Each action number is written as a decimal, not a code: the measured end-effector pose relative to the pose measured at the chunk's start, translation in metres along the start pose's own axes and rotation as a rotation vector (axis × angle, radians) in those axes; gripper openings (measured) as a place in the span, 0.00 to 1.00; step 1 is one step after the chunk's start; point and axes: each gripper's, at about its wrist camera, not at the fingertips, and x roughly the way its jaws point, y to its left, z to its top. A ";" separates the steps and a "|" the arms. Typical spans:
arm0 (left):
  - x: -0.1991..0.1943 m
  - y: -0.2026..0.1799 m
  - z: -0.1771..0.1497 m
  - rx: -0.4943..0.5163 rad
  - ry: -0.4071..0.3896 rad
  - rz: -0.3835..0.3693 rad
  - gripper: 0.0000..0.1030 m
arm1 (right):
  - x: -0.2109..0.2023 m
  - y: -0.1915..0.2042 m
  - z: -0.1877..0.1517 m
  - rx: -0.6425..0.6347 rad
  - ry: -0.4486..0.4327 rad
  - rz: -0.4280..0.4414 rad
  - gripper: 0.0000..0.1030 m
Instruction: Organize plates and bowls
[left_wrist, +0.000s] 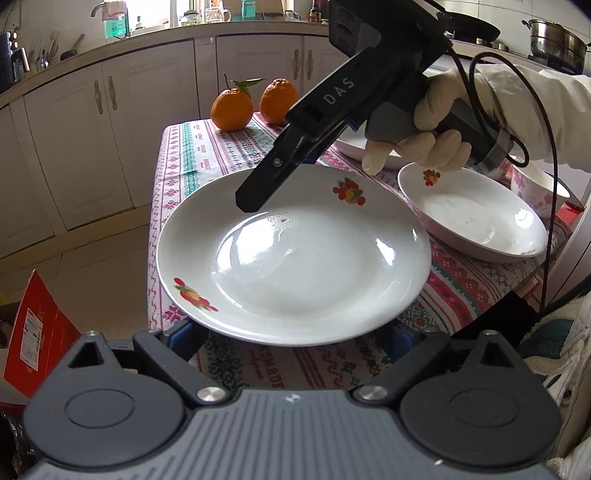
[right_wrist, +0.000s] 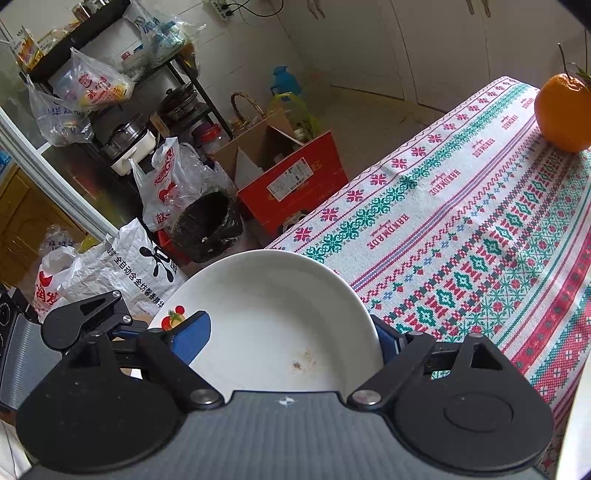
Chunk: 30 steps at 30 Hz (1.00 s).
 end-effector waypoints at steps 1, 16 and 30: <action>0.000 0.000 0.001 0.004 -0.001 0.000 0.93 | -0.001 0.000 0.000 -0.001 -0.002 -0.002 0.90; 0.023 0.018 0.026 0.040 -0.007 -0.026 0.93 | -0.016 -0.018 0.019 0.003 -0.052 -0.066 0.90; 0.058 0.038 0.045 0.060 0.013 -0.034 0.93 | -0.004 -0.053 0.044 0.025 -0.083 -0.104 0.90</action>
